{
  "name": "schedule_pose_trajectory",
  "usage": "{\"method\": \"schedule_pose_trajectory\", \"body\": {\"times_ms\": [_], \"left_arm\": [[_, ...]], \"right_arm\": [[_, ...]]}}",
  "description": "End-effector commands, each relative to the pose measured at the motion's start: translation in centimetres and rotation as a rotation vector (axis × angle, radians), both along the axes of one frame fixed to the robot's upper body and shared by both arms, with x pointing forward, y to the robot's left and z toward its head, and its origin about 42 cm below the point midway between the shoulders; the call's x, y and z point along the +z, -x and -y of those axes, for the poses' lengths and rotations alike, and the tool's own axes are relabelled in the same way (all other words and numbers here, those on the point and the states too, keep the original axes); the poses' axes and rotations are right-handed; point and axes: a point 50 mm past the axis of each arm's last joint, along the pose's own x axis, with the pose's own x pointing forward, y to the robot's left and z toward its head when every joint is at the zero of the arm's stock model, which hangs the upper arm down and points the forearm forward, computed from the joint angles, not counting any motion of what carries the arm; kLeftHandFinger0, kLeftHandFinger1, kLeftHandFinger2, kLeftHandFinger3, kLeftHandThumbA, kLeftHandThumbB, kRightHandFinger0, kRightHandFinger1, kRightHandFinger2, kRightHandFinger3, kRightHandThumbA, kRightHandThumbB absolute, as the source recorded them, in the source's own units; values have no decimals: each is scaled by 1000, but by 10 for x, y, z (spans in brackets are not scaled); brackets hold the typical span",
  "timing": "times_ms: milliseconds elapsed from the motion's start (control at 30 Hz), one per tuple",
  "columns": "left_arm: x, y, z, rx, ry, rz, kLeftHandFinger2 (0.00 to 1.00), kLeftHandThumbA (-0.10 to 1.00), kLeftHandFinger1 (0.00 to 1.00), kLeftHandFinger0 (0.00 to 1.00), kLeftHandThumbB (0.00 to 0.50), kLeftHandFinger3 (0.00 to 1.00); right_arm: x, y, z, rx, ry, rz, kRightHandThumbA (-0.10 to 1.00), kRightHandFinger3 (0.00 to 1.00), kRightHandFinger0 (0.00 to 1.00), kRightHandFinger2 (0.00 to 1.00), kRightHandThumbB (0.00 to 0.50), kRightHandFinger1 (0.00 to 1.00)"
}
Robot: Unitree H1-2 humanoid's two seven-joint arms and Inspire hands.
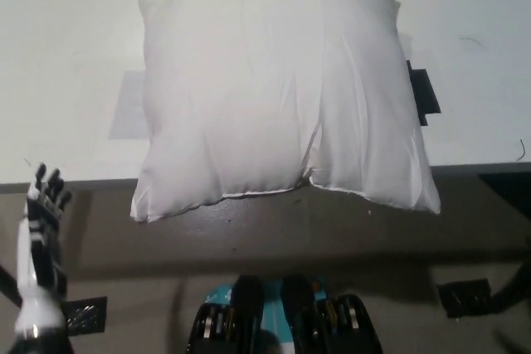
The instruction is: The robot uses both hands to lift the pillow and then drops it on the table
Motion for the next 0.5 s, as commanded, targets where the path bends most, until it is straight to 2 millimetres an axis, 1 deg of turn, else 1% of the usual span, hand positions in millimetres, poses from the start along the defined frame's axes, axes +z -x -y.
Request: {"method": "schedule_pose_trajectory", "body": {"times_ms": [0,33,67,100,133,167,200,233,267,300,367,400,433,467], "left_arm": [[70,59,43,-109,-25,226,1000,1000,1000,1000,279,1000],[67,61,48,-110,-22,231,1000,1000,1000,1000,274,1000],[66,62,52,-109,-25,235,1000,1000,1000,1000,273,1000],[64,64,55,-113,-24,229,1000,1000,1000,1000,282,1000],[60,65,57,-128,-18,219,1000,1000,1000,1000,287,1000],[54,67,61,-136,-1,204,1000,1000,1000,1000,290,1000],[47,67,65,-141,19,189,1000,1000,1000,1000,290,1000],[40,67,67,-131,23,181,1000,1000,1000,1000,268,1000],[39,67,68,-130,24,179,1000,1000,1000,1000,267,1000],[26,70,72,-126,35,139,1000,1000,1000,1000,248,1000],[18,73,75,-125,41,103,1000,1000,1000,1000,221,1000],[13,74,75,-130,44,86,1000,1000,1000,1000,216,1000],[13,73,74,-127,44,86,1000,1000,1000,1000,215,1000],[9,71,68,-134,41,88,1000,1000,1000,1000,208,1000]], "right_arm": [[66,80,-49,101,245,210,1000,1000,1000,1000,298,1000],[54,93,-54,102,233,165,1000,1000,1000,1000,264,1000],[43,102,-59,101,224,118,1000,1000,1000,1000,250,1000],[33,109,-64,92,215,78,1000,1000,1000,1000,263,1000],[24,115,-68,82,200,47,1000,1000,1000,1000,251,1000],[16,116,-75,82,178,23,1000,1000,1000,1000,230,1000],[7,114,-84,88,150,4,1000,1000,1000,1000,228,1000],[5,111,-88,94,161,-2,1000,1000,1000,1000,215,1000],[4,110,-88,95,163,-3,1000,1000,1000,1000,215,1000],[-2,106,-96,105,164,-17,1000,1000,1000,1000,192,1000],[-6,106,-99,112,154,-31,1000,1000,1000,1000,197,1000],[-9,106,-100,114,160,-41,1000,1000,1000,1000,183,1000],[-9,104,-101,117,161,-40,1000,1000,1000,1000,182,1000],[-15,99,-98,117,156,-56,1000,1000,1000,1000,215,1000]]}}
